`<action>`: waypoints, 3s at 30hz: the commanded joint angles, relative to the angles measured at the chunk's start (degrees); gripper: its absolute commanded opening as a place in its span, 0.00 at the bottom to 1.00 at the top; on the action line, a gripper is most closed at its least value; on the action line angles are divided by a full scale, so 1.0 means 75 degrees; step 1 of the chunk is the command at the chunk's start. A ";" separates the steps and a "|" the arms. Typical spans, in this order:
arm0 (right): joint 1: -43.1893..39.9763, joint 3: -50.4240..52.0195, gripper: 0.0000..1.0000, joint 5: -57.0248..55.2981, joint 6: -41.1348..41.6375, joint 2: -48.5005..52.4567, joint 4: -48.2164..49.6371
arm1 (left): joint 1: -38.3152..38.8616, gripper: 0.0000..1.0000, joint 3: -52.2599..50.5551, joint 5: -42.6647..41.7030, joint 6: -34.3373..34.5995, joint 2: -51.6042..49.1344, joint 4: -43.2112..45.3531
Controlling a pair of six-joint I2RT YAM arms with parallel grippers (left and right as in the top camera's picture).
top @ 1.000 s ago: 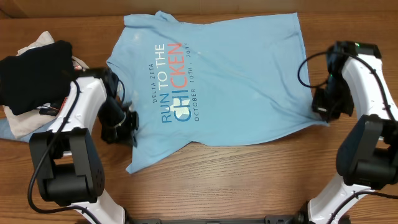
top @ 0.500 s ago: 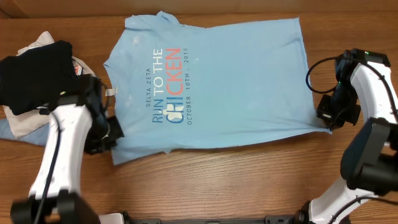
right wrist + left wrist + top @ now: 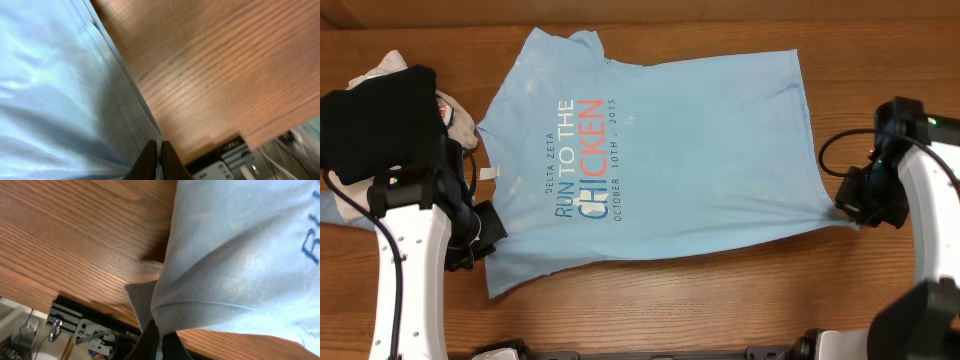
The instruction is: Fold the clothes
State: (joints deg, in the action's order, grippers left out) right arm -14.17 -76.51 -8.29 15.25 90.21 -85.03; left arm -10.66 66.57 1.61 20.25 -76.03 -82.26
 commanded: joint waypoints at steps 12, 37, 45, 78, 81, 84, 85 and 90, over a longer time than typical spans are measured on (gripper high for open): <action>-0.0020 0.0006 0.04 0.0137 -0.0055 -0.0434 0.1533 | -0.0038 0.04 -0.0216 0.0184 0.0673 0.0323 0.2034; 0.0644 0.0006 0.05 0.0813 -0.0466 0.1303 0.4287 | -0.0026 0.04 -0.0216 0.0181 0.0764 -0.1492 0.4639; 0.0784 0.0006 0.05 0.0813 -0.0466 0.1807 0.5112 | -0.0023 0.04 -0.0216 0.0163 0.0764 -0.2151 0.5447; 0.0874 0.0009 0.06 0.0953 -0.0463 0.2288 0.6572 | 0.0140 0.05 -0.0213 -0.0224 0.0766 -0.3083 0.7367; 0.0915 0.0009 0.06 0.0953 -0.0463 0.2302 0.6779 | 0.0172 0.05 -0.0213 -0.0221 0.0766 -0.3083 0.7554; 0.0941 0.0009 0.06 0.0953 -0.0463 0.2302 0.7108 | 0.0268 0.05 -0.0213 -0.0219 0.0766 -0.3086 0.7627; 0.0941 0.0009 0.06 0.0953 -0.0463 0.2302 0.7254 | 0.0300 0.05 -0.0213 -0.0221 0.0766 -0.3086 0.7624; 0.0941 0.0009 0.06 0.0956 -0.0466 0.2302 0.7828 | 0.0393 0.05 -0.0216 -0.0219 0.0764 -0.3130 0.7466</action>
State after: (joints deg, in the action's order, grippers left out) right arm -7.29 -76.38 -1.26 11.94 107.66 -28.08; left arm -8.25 65.17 -0.23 25.39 -98.54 -25.76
